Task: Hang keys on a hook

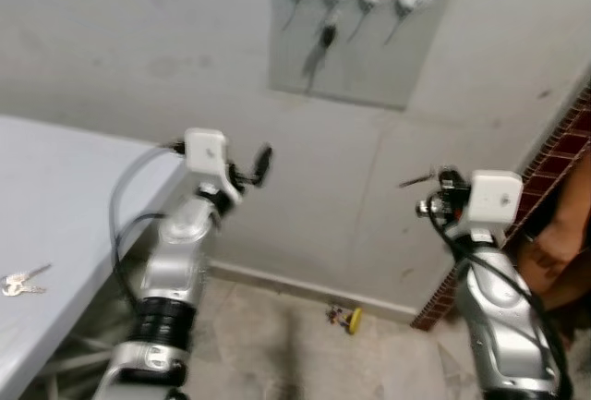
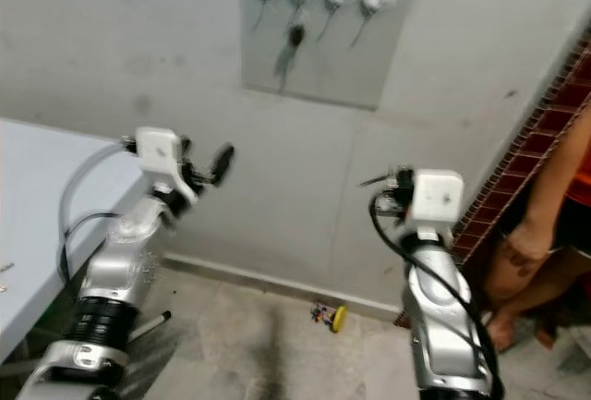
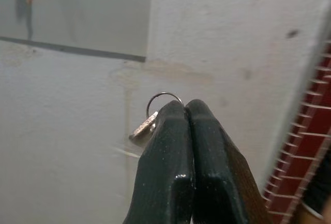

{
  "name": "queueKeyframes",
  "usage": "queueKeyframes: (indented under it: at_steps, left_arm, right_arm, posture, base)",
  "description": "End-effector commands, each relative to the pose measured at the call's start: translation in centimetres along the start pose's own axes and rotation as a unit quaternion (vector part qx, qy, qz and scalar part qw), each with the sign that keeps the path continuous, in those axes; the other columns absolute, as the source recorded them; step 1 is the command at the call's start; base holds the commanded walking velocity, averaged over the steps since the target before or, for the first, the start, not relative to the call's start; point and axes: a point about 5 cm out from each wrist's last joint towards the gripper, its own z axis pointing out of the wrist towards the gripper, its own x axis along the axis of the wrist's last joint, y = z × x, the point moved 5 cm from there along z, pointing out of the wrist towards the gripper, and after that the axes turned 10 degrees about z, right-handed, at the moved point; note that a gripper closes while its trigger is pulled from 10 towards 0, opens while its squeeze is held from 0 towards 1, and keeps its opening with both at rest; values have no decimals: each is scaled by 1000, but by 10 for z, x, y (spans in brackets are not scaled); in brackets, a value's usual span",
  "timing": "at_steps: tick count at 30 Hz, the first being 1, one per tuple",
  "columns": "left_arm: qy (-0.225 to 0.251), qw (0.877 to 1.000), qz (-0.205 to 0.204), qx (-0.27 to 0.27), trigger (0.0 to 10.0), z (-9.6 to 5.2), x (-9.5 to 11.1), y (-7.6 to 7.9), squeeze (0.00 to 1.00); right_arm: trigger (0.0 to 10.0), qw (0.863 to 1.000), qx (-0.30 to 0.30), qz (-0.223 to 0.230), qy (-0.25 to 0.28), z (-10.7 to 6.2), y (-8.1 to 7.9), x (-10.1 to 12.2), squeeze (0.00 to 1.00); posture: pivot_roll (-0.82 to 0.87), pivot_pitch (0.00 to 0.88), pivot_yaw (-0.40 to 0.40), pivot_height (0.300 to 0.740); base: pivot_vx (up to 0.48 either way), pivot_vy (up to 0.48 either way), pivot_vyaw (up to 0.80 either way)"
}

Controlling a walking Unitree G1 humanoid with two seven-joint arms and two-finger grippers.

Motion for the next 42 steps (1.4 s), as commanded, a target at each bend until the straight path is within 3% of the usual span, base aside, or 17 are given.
queueKeyframes:
  at_steps: [1,10,23,42]
  left_arm:
    - [4,1000,17,-7,10000,-5,4,-4,0]
    - [-6,1000,5,0,10000,-10,2,-8,0]
    - [-6,1000,-8,1,10000,-9,4,-7,0]
    - [-3,1000,-15,4,10000,-9,5,-10,0]
  right_arm:
    - [10000,999,40,0,5,-5,-15,1,0]
    - [10000,997,79,17,-1,-17,-31,-3,0]
    - [10000,997,80,22,4,-20,-31,1,0]
    - [10000,997,77,27,-1,-25,-32,-2,0]
  posture:
    - [-54,0,-29,740]
    - [-54,0,-29,740]
    - [-66,0,-33,740]
    - [-69,0,-30,740]
  base:
    - [0,0,0]
    - [0,0,0]
    - [0,0,0]
    - [356,0,0]
